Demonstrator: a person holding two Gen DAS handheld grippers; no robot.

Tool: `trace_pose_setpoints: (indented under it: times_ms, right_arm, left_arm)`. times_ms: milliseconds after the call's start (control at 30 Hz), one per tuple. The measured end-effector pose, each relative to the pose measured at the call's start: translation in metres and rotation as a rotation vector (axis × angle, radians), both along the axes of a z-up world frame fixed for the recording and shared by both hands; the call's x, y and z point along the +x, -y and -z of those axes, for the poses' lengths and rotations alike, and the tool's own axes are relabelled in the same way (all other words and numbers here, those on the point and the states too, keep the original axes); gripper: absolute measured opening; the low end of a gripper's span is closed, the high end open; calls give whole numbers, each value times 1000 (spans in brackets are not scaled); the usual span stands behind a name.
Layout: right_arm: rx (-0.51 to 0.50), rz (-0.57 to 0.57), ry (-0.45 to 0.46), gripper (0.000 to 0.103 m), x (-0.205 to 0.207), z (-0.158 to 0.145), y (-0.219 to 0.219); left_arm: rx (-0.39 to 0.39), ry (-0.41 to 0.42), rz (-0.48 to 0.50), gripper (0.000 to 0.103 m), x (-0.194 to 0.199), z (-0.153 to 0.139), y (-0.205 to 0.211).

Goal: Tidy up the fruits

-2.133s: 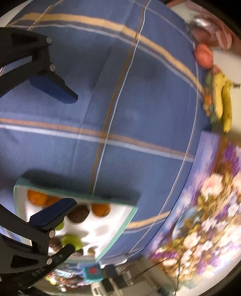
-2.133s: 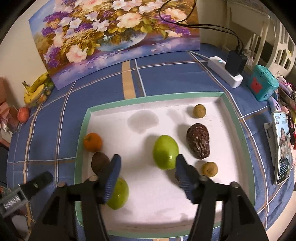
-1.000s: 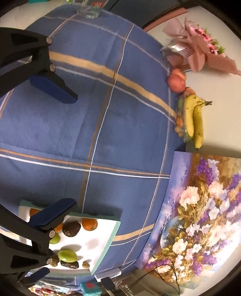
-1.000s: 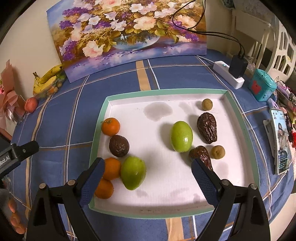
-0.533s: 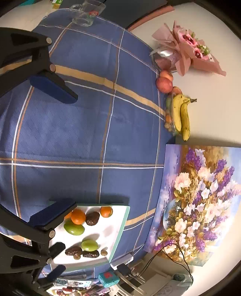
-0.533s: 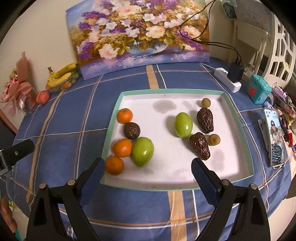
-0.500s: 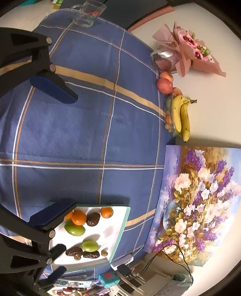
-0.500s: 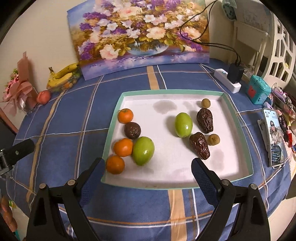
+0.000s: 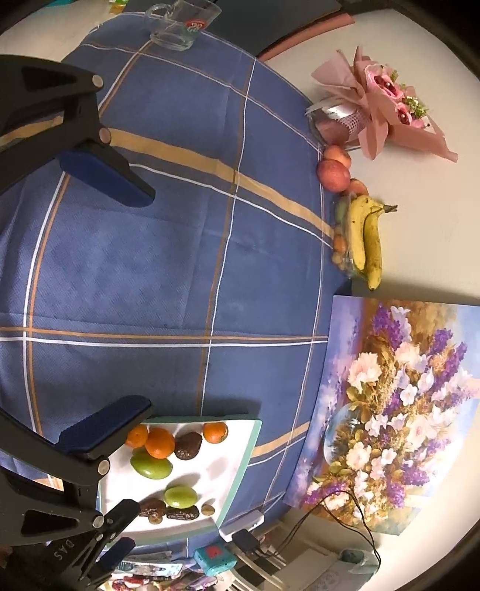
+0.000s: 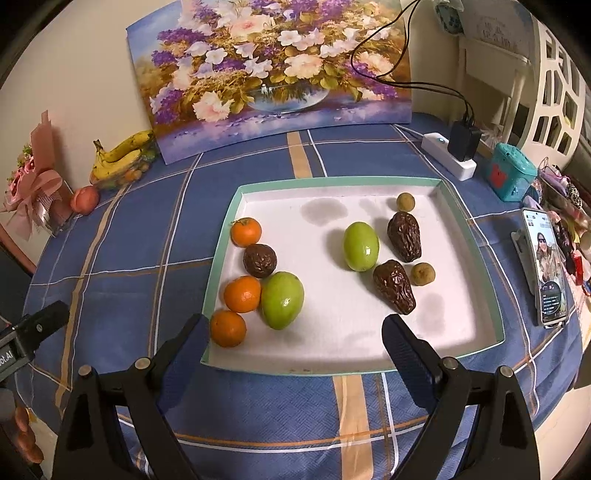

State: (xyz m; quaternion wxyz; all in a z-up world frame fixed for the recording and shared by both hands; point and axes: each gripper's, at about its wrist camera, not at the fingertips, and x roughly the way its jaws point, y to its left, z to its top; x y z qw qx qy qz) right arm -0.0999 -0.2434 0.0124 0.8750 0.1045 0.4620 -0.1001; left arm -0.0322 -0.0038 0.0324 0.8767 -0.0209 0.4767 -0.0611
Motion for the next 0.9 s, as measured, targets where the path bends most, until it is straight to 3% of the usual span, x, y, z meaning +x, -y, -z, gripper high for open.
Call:
trace_pose_setpoints:
  times_ms: [500, 900]
  right_arm:
    - [-1, 0, -3, 94, 0, 0, 0]
    - [-1, -1, -5, 94, 0, 0, 0]
  left_arm:
    - [-35, 28, 36, 103, 0, 0, -2]
    - [11, 17, 33, 103, 0, 0, 2]
